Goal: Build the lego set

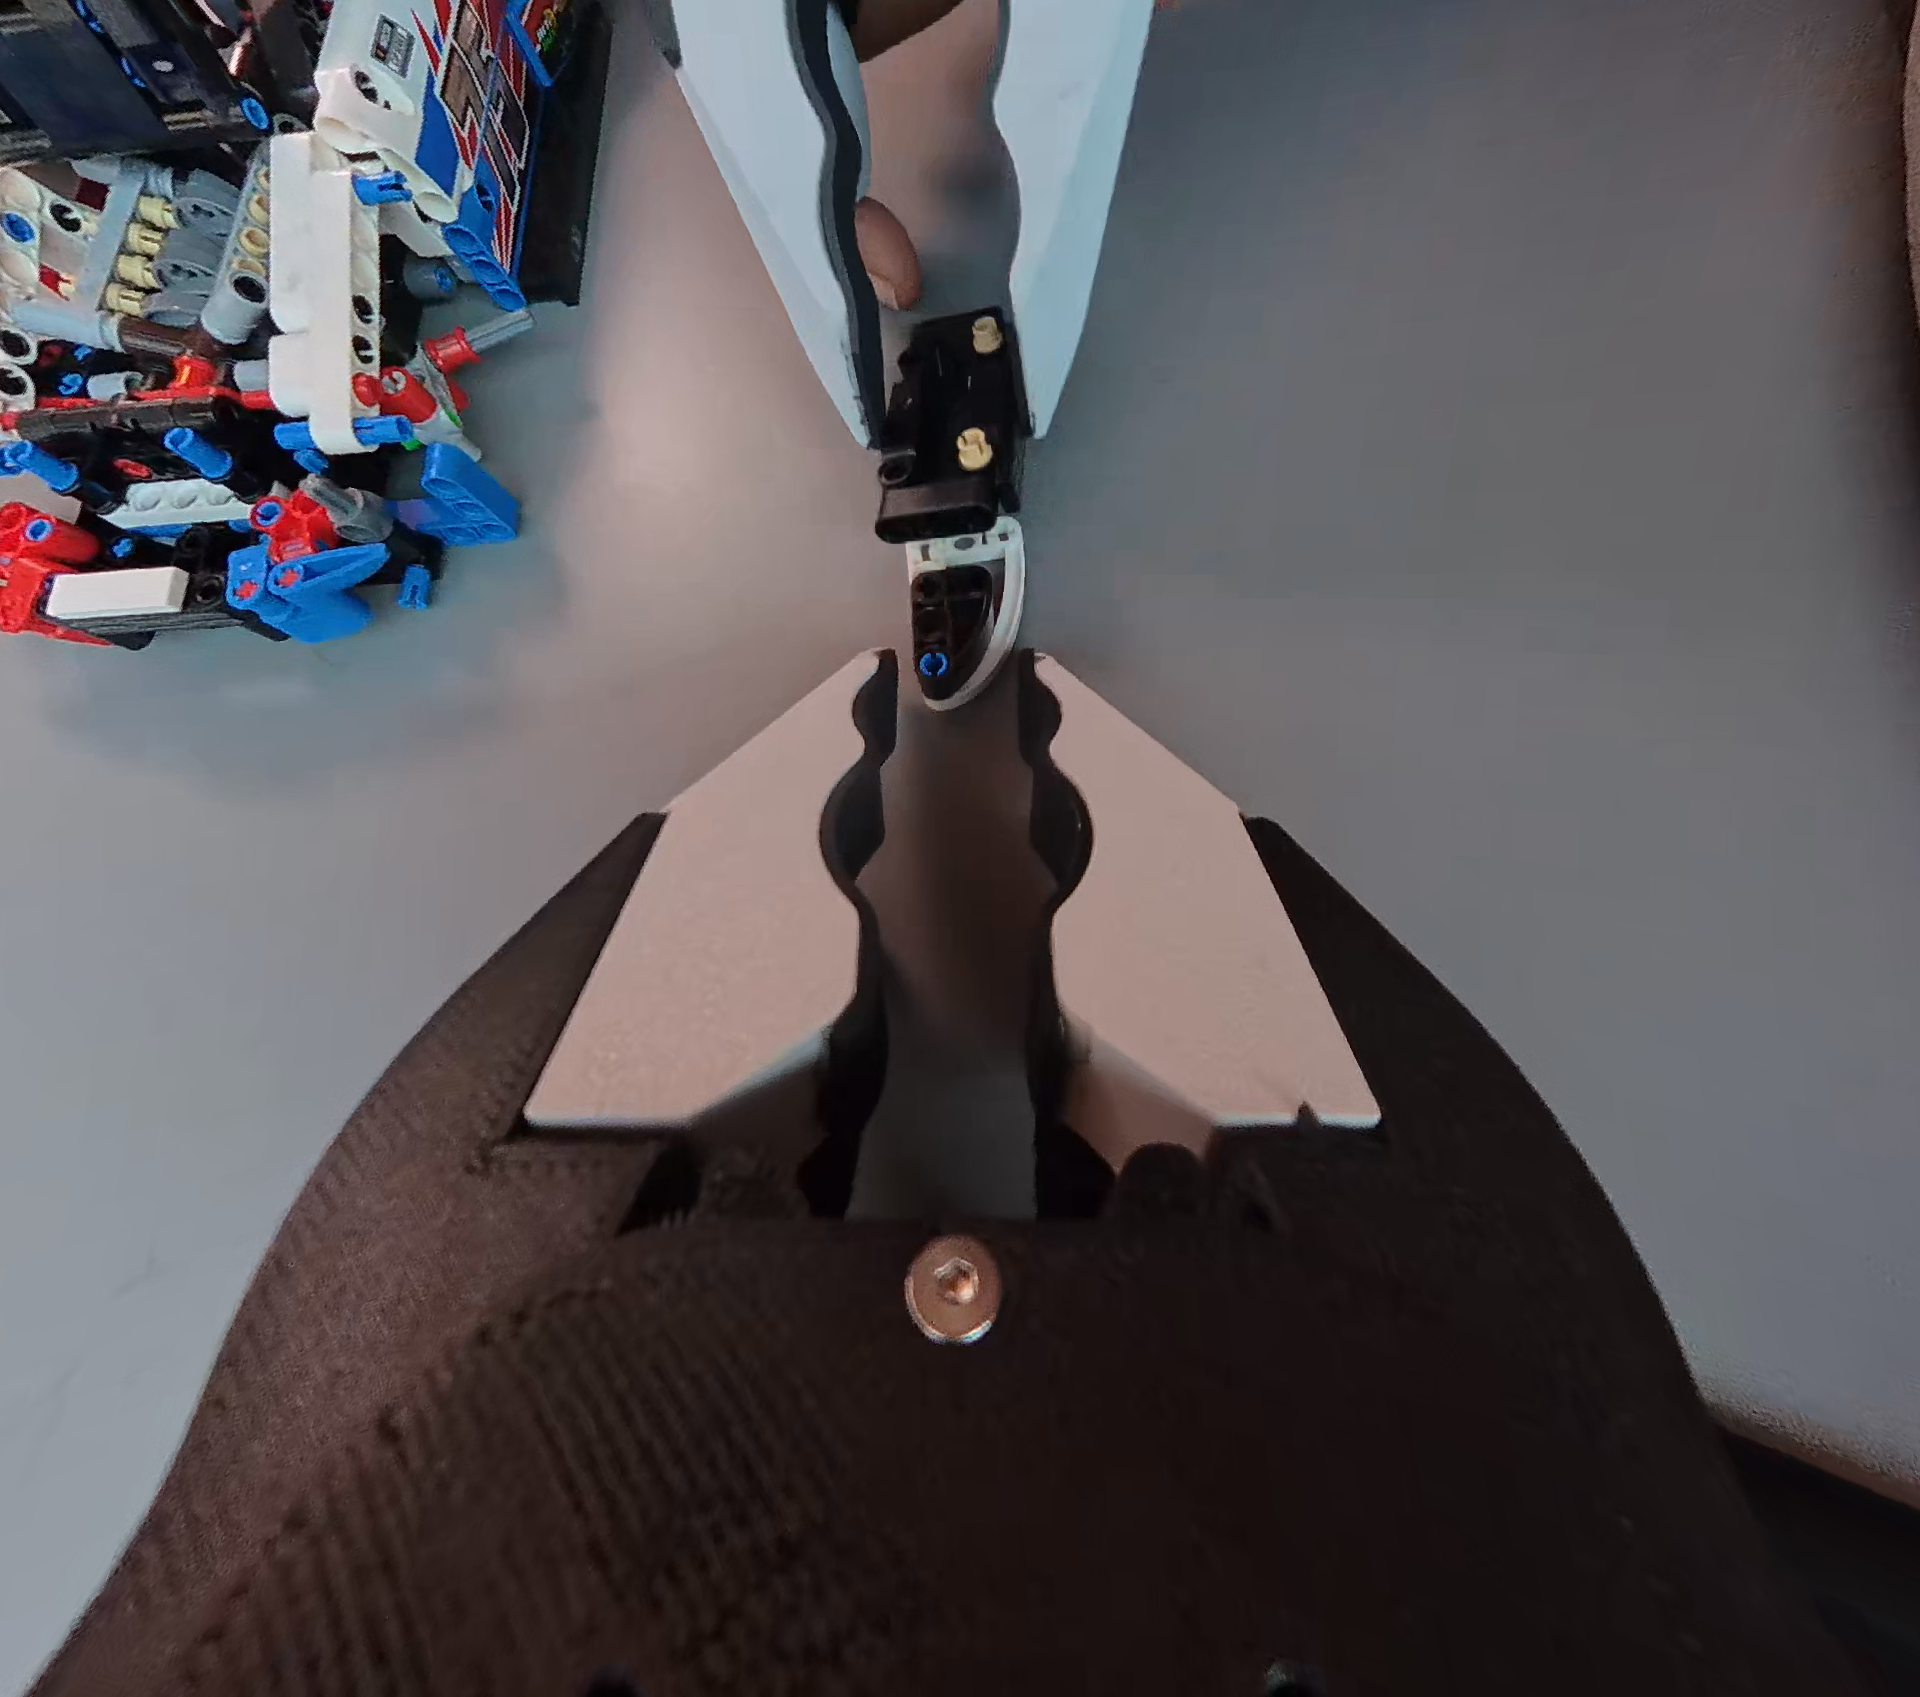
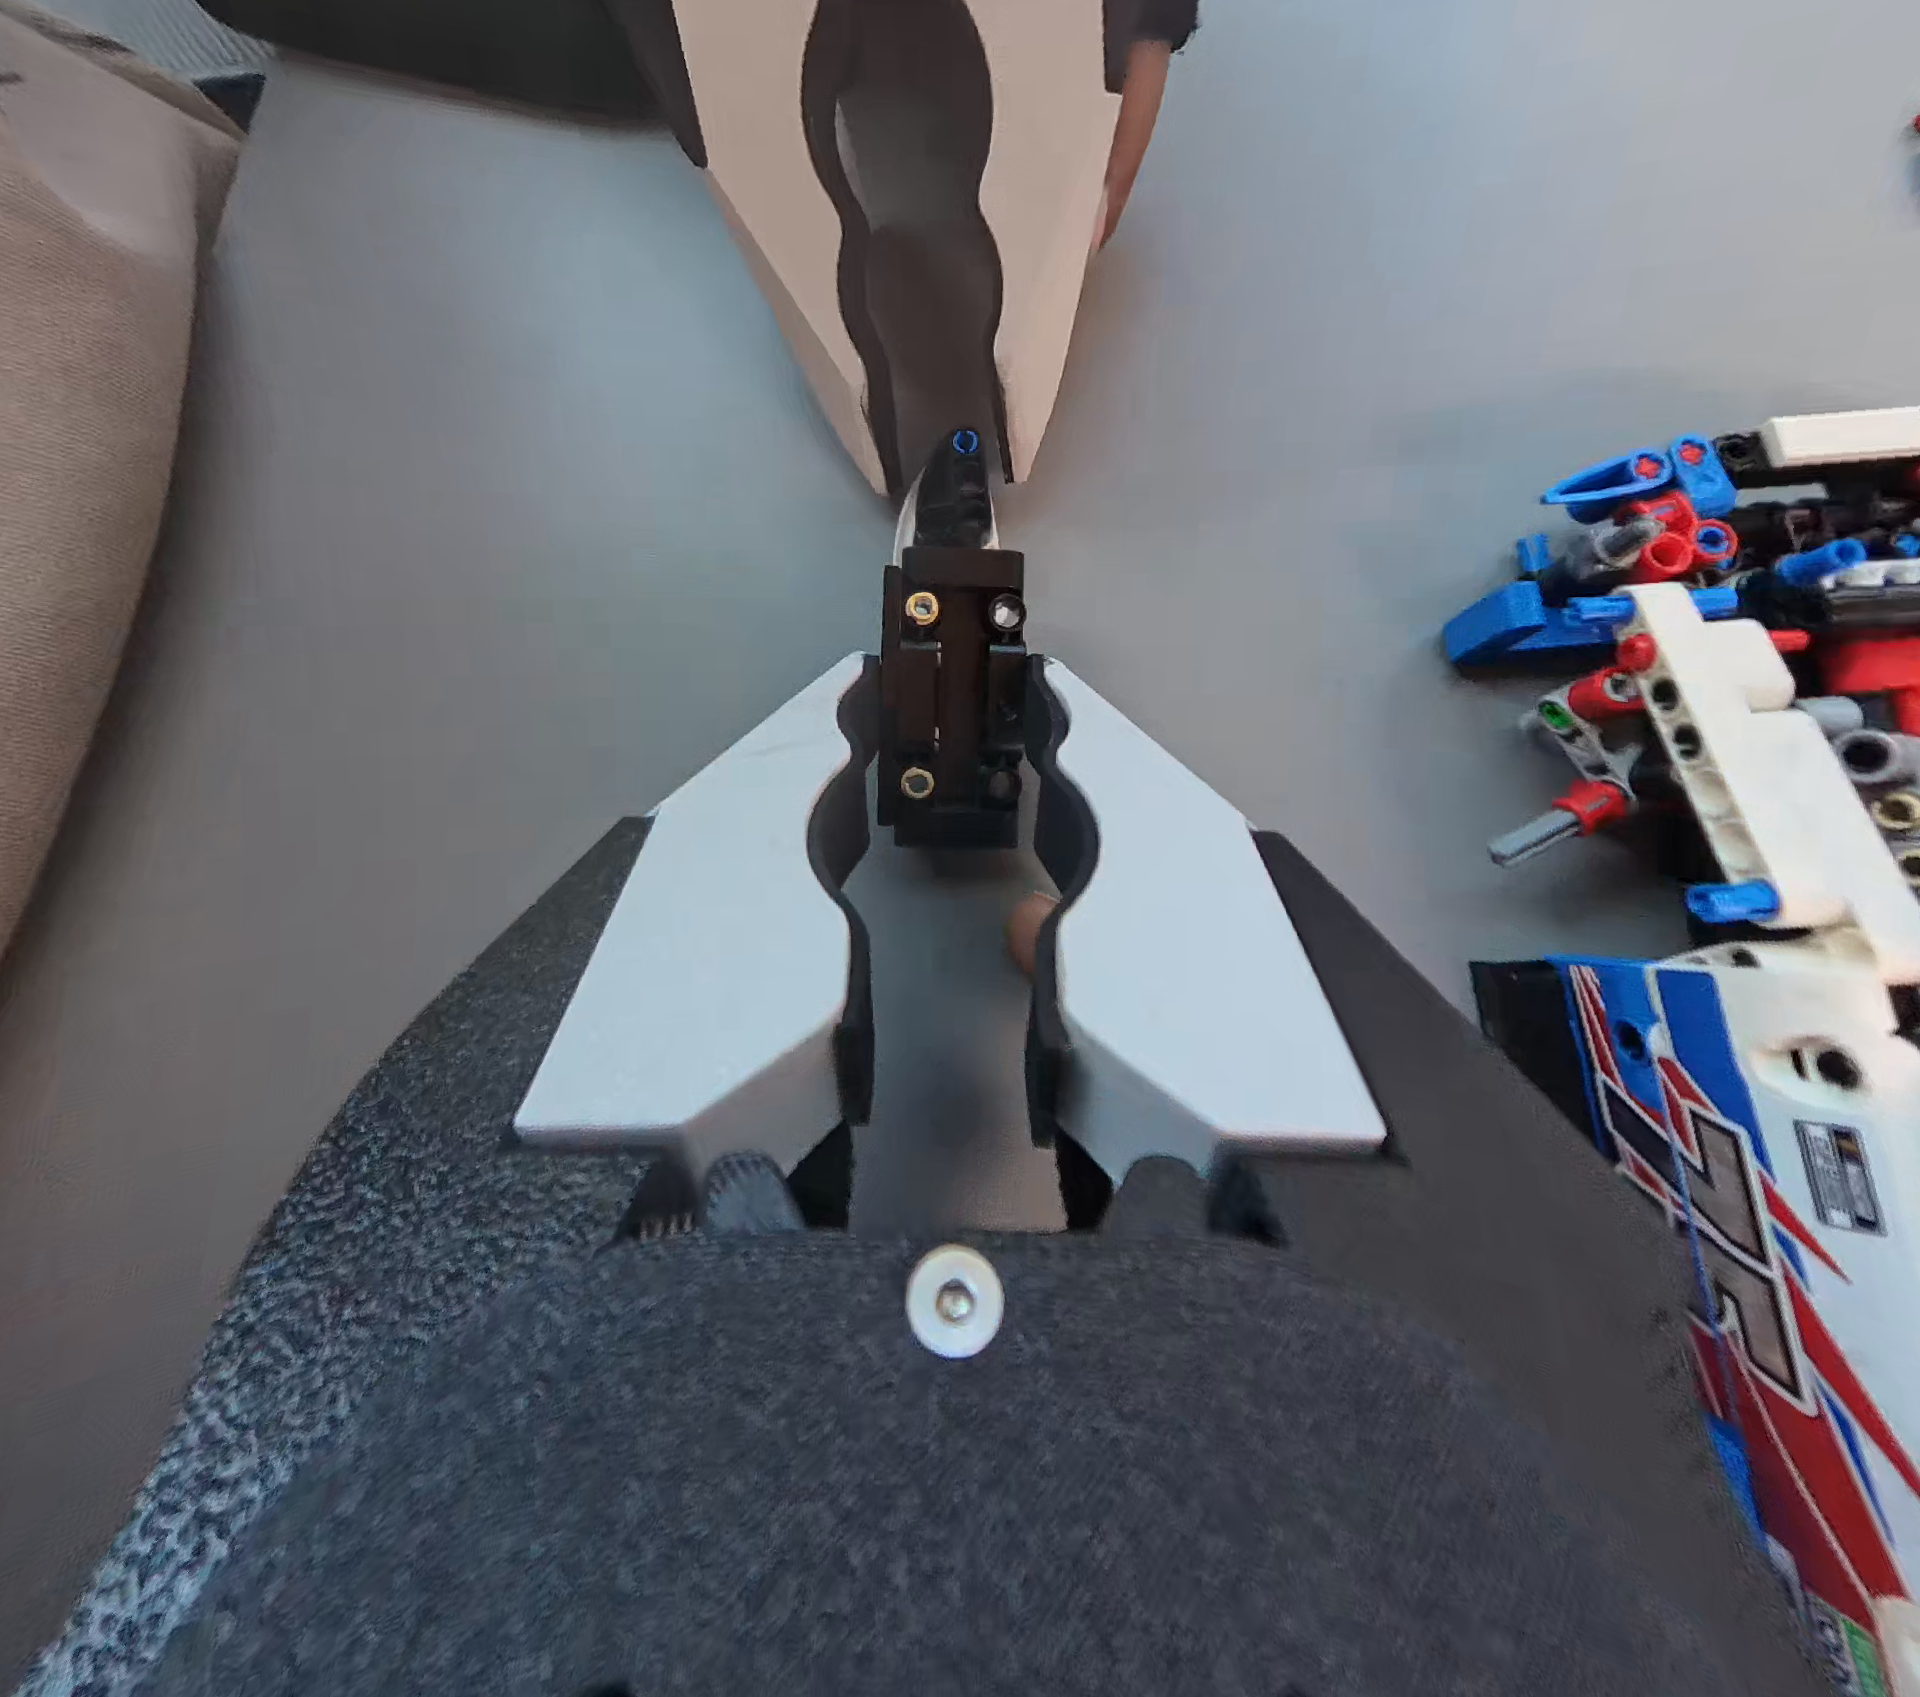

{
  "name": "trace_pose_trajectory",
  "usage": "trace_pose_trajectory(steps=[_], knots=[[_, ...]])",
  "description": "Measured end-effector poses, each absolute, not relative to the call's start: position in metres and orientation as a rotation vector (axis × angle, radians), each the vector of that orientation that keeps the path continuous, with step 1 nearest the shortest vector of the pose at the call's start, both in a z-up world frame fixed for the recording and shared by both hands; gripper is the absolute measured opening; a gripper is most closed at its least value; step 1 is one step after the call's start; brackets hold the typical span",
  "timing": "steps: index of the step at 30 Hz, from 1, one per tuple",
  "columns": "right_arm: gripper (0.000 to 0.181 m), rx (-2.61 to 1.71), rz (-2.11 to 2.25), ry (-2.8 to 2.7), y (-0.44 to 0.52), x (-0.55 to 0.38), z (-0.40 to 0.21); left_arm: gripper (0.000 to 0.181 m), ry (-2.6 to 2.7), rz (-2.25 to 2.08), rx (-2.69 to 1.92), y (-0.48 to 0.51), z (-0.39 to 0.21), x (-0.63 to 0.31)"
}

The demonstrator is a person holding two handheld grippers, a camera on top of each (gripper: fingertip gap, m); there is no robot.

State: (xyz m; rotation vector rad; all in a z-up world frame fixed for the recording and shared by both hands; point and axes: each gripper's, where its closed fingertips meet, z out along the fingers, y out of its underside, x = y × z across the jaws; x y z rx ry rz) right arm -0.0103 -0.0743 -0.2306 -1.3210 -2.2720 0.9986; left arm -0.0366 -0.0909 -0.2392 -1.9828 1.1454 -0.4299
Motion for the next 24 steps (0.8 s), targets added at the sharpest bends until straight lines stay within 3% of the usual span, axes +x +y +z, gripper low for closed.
trace_pose_trajectory(steps=[9, 16, 24], knots=[[0.025, -1.211, 0.754, -2.383, -0.076, -0.014, -0.240, 0.017, 1.158, -0.415, -1.980, -0.091, -0.240, -0.035], [0.036, -1.131, 0.732, -2.322, -0.076, -0.017, -0.229, 0.015, 1.153, -0.411, -1.983, -0.090, -0.240, -0.036], [0.025, -0.900, 0.413, -2.173, -0.083, -0.017, -0.234, 0.015, 1.123, -0.442, -2.005, -0.088, -0.240, -0.037]])
